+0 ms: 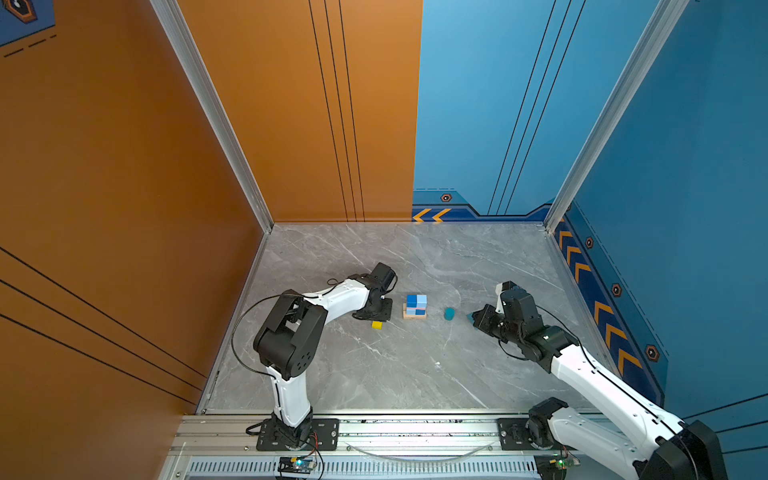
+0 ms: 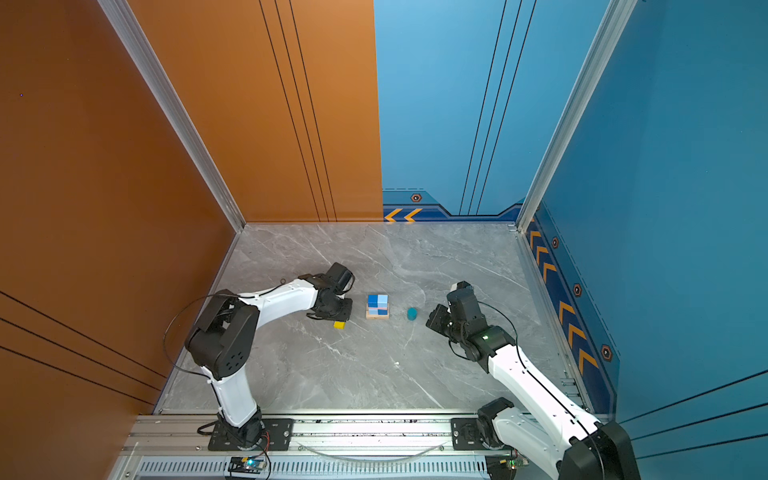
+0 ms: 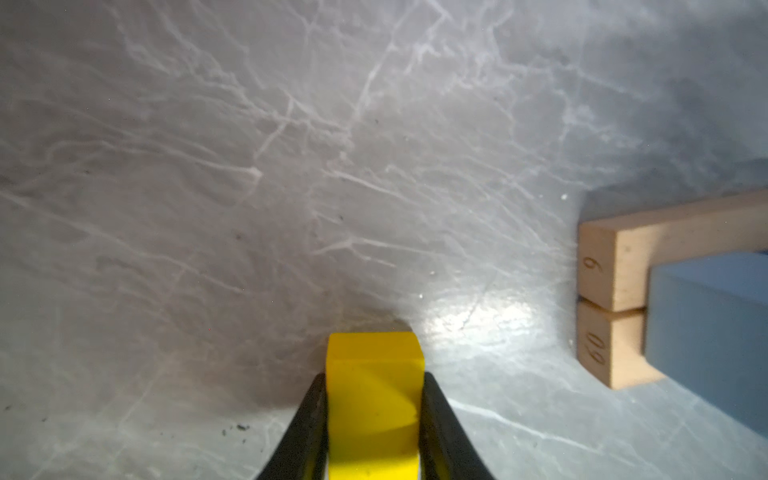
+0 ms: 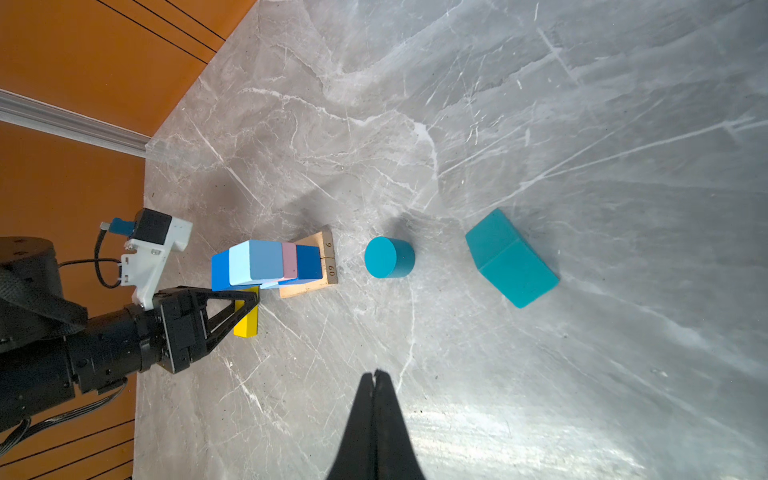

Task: Build the wood block tower
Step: 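Open the left gripper, releasing the yellow block upright on the table, then swing the right gripper toward the yellow block while the left gripper withdraws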

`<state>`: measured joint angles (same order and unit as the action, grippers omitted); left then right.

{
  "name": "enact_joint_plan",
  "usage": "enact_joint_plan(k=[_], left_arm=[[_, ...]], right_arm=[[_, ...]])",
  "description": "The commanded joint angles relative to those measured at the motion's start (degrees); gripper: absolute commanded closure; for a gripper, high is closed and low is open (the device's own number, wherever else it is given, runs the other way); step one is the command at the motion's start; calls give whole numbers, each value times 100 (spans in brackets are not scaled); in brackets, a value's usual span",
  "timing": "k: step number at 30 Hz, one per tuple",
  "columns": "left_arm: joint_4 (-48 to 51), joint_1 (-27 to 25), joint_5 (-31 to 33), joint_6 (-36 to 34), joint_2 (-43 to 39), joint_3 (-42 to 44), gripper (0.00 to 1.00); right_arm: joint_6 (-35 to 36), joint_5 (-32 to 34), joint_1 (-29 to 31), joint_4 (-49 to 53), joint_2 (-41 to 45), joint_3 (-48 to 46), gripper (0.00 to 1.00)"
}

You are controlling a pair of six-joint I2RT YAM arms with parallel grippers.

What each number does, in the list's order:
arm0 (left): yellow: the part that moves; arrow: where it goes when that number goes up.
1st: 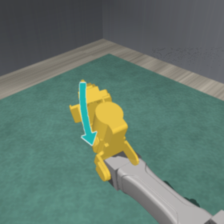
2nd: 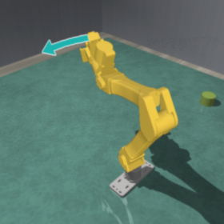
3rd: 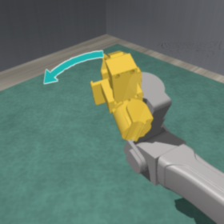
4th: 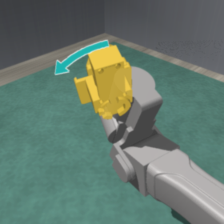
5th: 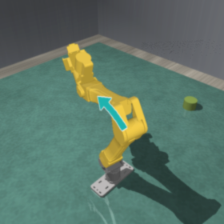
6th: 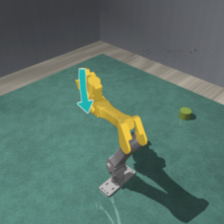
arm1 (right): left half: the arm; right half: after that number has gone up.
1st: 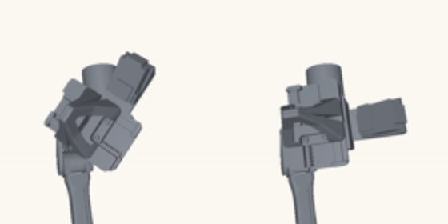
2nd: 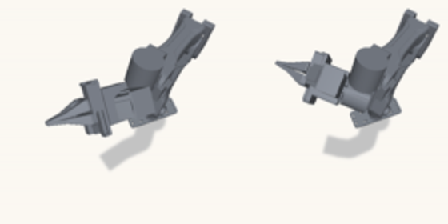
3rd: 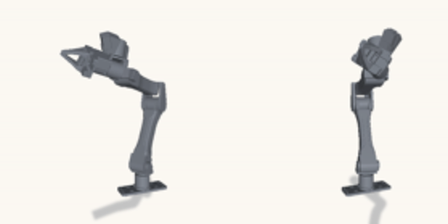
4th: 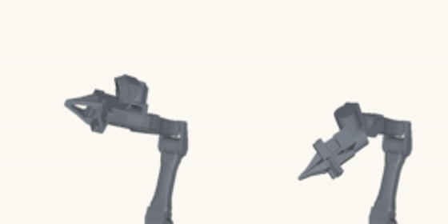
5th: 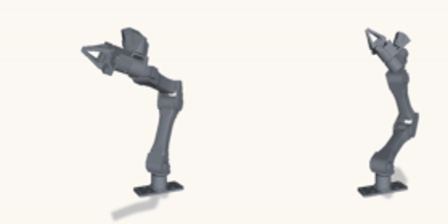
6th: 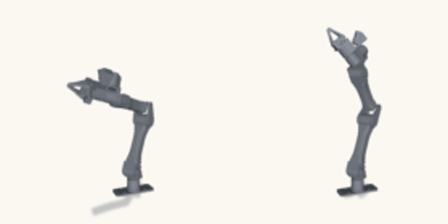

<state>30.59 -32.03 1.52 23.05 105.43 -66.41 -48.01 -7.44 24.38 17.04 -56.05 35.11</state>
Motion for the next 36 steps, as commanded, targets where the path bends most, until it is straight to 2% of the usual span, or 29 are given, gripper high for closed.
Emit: enact_joint_plan(k=[1, 6, 14, 19, 21, 24, 28, 31, 33, 36], left_arm=[[653, -191, -65, -237, 24, 287, 77], [881, -394, 88, -345, -101, 331, 74], [984, -487, 331, -286, -240, 383, 75], [1015, -514, 317, -301, -310, 392, 62], [1019, -555, 313, -319, -330, 392, 50], [1052, -588, 353, -314, -395, 392, 37], [1115, -614, 415, -296, -656, 408, 31], [1150, -611, 424, -250, -1094, 436, 29], [1151, -586, 441, -191, -1532, 477, 29], [1137, -503, 444, -71, -2201, 513, 28]], right_arm=[[17, 20, 34, 136, 57, -14, 99], [26, 20, 49, 144, 57, -32, 99], [22, 32, 84, 139, 59, -30, 99], [21, 54, 111, 143, 76, -22, 99], [11, 63, 128, 144, 85, -17, 98], [28, 59, 163, 149, 89, 2, 97], [169, 56, 257, 272, 77, 159, 85], [387, 67, 374, 479, 16, 416, 66], [595, 67, 480, 662, -69, 688, 46], [941, 32, 696, 997, -304, 1168, 36]])
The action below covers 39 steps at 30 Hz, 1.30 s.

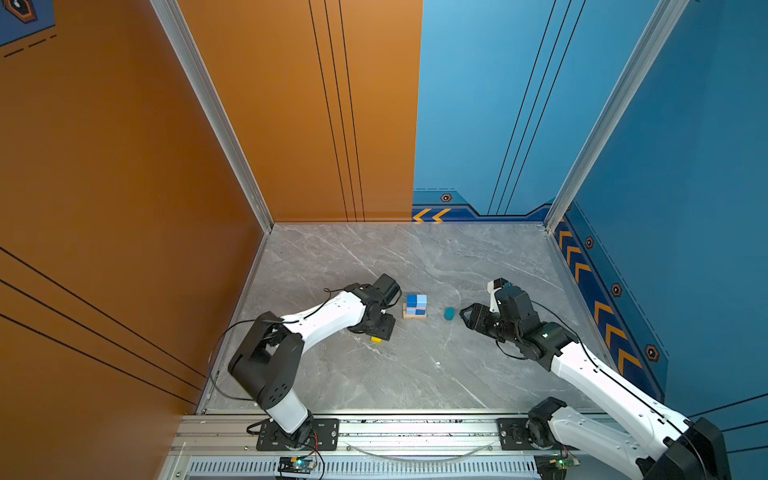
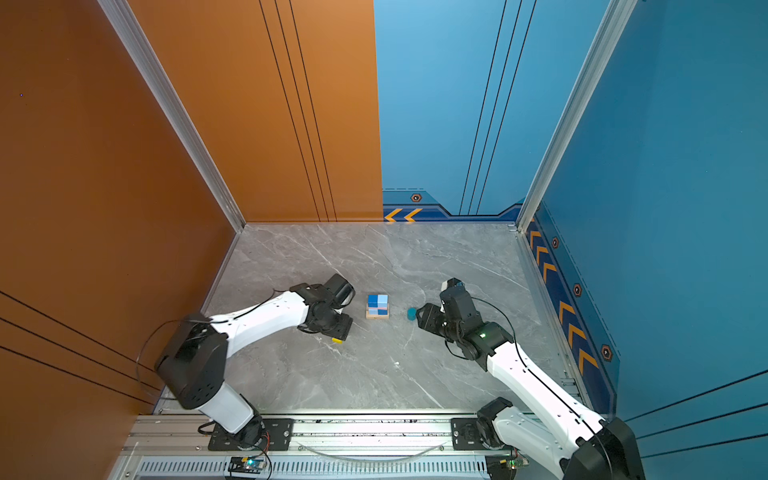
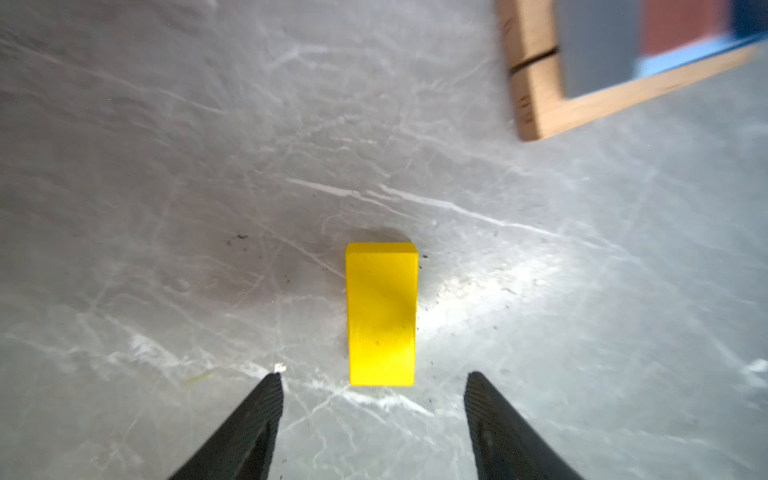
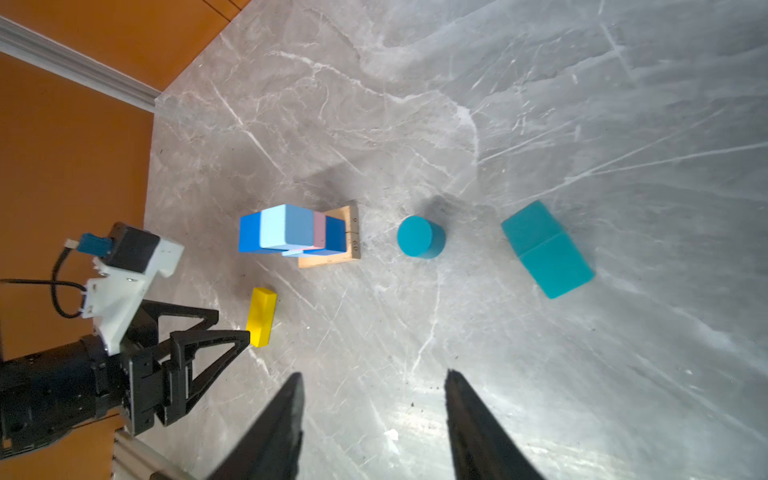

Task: Build the wood block tower
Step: 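Swing the right gripper toward the yellow block while the left gripper withdraws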

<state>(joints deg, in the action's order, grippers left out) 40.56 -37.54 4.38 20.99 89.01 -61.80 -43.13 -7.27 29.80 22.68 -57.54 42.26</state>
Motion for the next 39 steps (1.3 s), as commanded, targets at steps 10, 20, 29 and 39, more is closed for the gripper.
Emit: enact_joint_plan(k=[10, 20, 29, 39], left_arm=[[-127, 1032, 201, 760, -2876, 699, 28], [-190, 1806, 272, 1043, -3991, 1152, 31], [217, 1948, 1017, 1291, -4656, 1253, 33], [579, 1979, 1920, 1570, -5233, 1363, 34]], right_arm=[[1877, 217, 1626, 1544, -1833, 2636, 23], [3420, 93, 2717, 2934, -4097, 5347, 17], [4260, 227, 3255, 4141, -5943, 7171, 14], [4559, 406, 3130, 4229, -6835, 7434, 12]])
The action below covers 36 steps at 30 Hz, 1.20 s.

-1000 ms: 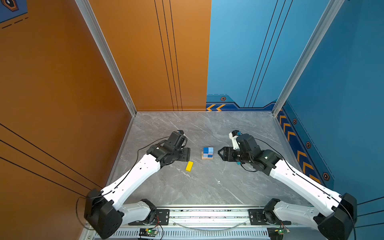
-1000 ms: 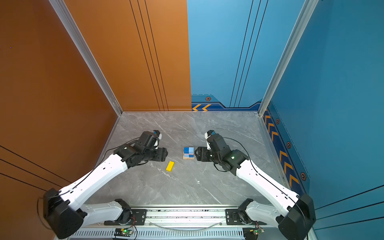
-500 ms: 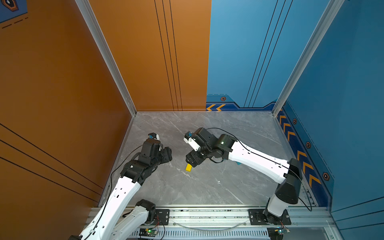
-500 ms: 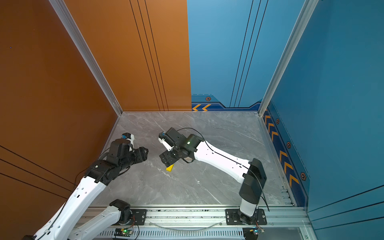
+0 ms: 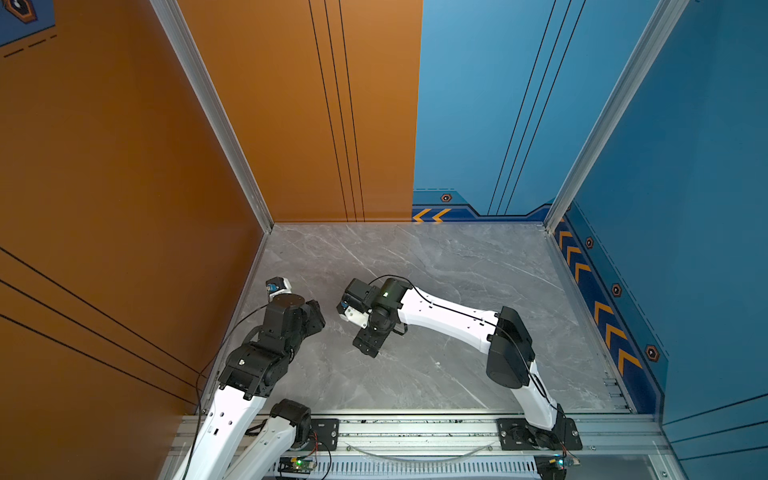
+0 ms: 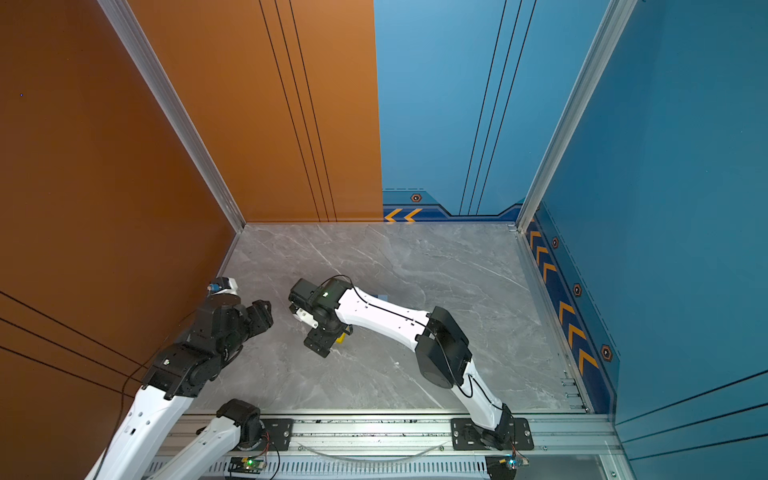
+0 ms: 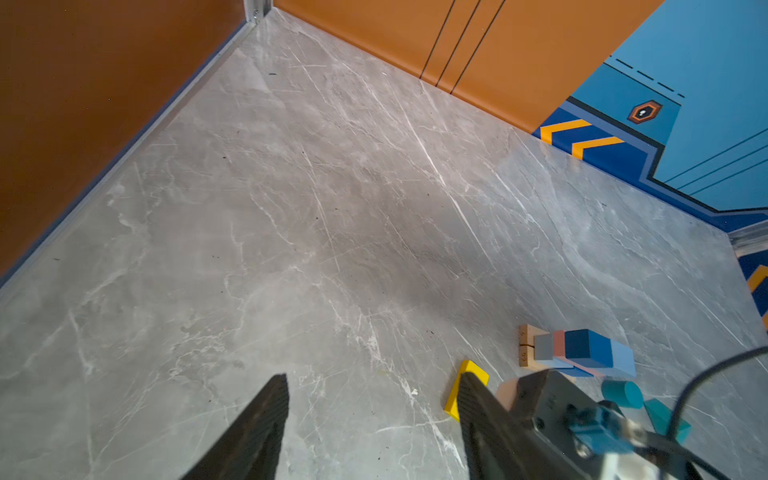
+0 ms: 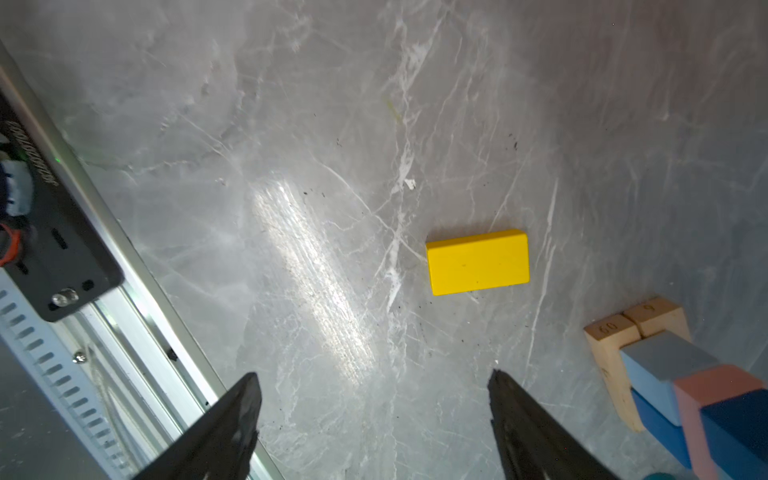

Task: Build the wood block tower
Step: 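Swing the right gripper toward the yellow block while the left gripper withdraws, then lower the right gripper over the yellow block and close on it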

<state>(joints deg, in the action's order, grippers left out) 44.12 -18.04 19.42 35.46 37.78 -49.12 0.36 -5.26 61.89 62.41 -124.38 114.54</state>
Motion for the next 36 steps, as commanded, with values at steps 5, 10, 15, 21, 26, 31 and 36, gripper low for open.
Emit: enact_joint_plan(k=[5, 10, 15, 21, 26, 31, 36], left_arm=[[230, 29, 470, 102, -150, 138, 34], [239, 23, 348, 55, -180, 127, 37], [260, 16, 459, 43, -307, 162, 37], [247, 3, 421, 15, -246, 142, 37], [253, 2, 427, 14, -240, 142, 37], [253, -4, 423, 0, -240, 141, 37], [253, -14, 454, 19, -312, 156, 37]], right_arm=[[292, 111, -283, 201, -462, 370, 12], [377, 103, -462, 140, -806, 596, 14], [438, 7, -563, 67, -1033, 734, 16], [482, -62, -625, 36, -1202, 779, 19], [505, -6, -634, 20, -1277, 785, 19], [561, 42, -643, -1, -1384, 857, 19], [493, 74, -656, 7, -1505, 918, 21]])
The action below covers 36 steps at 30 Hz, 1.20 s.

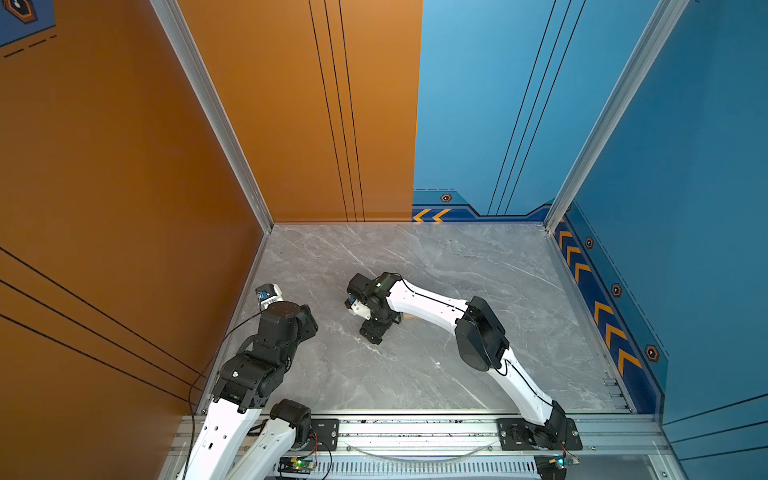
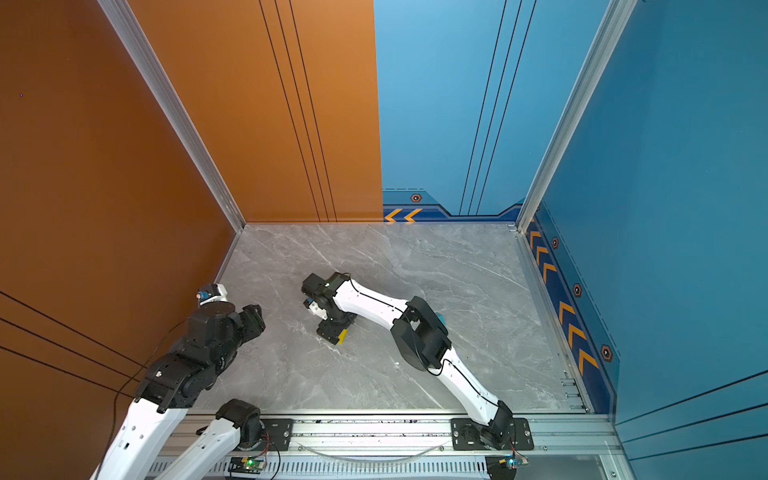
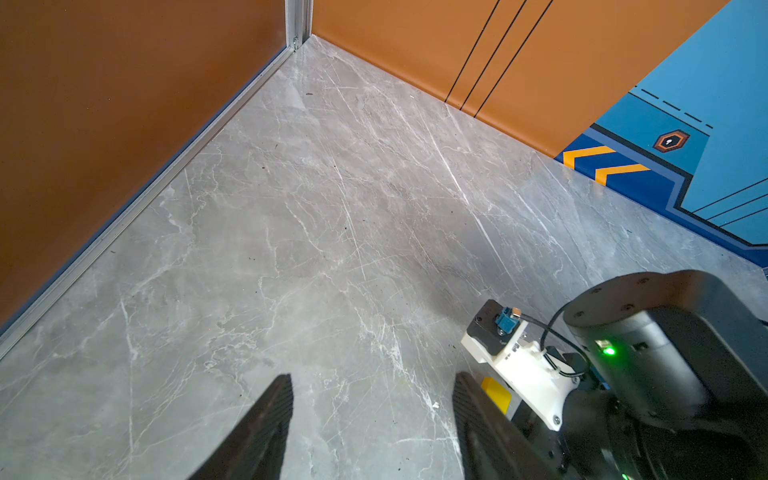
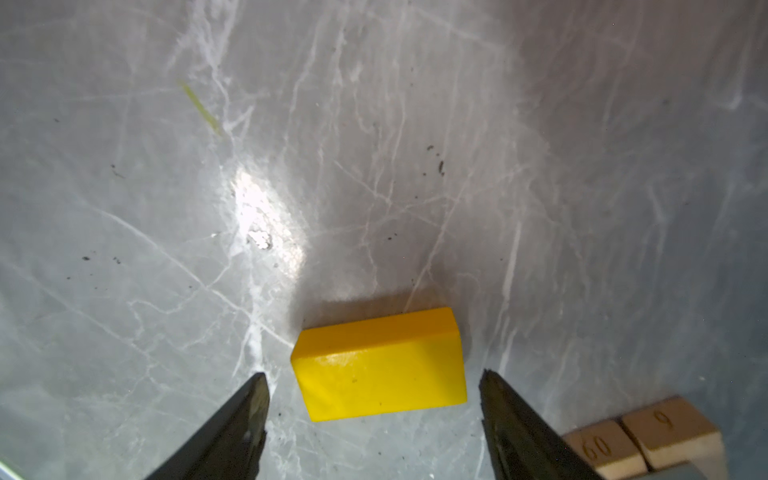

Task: Build the wood block tower
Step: 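Lower the right gripper over the yellow block and close on it, then lift the yellow block with the right gripper and carry it over the stack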

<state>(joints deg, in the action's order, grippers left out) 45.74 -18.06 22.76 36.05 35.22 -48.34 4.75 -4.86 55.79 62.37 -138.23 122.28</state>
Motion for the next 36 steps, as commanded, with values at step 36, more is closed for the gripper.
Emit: enact_joint_plan(k=[36], left_arm=[[85, -30, 103, -42, -36, 85, 37]], right_arm=[[-1559, 368, 168, 21, 356, -79, 46]])
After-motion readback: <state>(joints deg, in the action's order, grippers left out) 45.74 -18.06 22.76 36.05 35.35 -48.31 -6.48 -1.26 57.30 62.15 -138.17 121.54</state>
